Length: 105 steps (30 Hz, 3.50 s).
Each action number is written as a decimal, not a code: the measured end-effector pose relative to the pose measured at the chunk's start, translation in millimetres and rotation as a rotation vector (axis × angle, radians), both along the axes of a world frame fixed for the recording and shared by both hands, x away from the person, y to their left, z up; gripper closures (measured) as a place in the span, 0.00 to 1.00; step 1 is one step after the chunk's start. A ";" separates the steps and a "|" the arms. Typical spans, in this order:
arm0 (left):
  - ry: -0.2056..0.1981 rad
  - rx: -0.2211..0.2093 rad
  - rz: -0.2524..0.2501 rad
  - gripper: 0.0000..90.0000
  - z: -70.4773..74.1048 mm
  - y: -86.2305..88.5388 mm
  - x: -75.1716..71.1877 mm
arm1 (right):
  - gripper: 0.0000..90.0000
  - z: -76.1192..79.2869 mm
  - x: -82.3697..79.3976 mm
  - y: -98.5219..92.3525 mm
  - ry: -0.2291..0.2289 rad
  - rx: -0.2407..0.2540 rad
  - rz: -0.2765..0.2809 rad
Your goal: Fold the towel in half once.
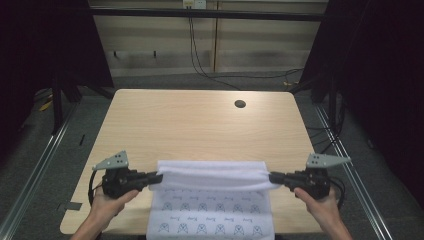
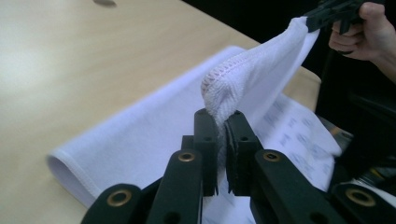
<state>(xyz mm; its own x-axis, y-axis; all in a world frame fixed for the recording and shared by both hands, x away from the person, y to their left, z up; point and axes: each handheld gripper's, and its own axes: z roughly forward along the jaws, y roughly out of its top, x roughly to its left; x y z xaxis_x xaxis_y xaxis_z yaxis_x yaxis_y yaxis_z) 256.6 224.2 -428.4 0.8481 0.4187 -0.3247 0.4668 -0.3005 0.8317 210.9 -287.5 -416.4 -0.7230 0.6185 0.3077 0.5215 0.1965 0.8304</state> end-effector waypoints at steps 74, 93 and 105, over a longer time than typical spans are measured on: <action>-0.032 0.212 0.318 0.96 -42.4 -45.3 198.2 | 0.96 -64.8 211.1 29.2 0.099 -0.238 -0.321; -0.208 -0.015 0.202 0.95 75.5 -4.4 111.5 | 0.96 69.4 139.2 11.1 -0.176 -0.020 -0.142; -0.193 0.048 0.098 0.95 59.1 6.4 46.0 | 0.96 65.8 70.8 18.2 -0.189 -0.059 -0.036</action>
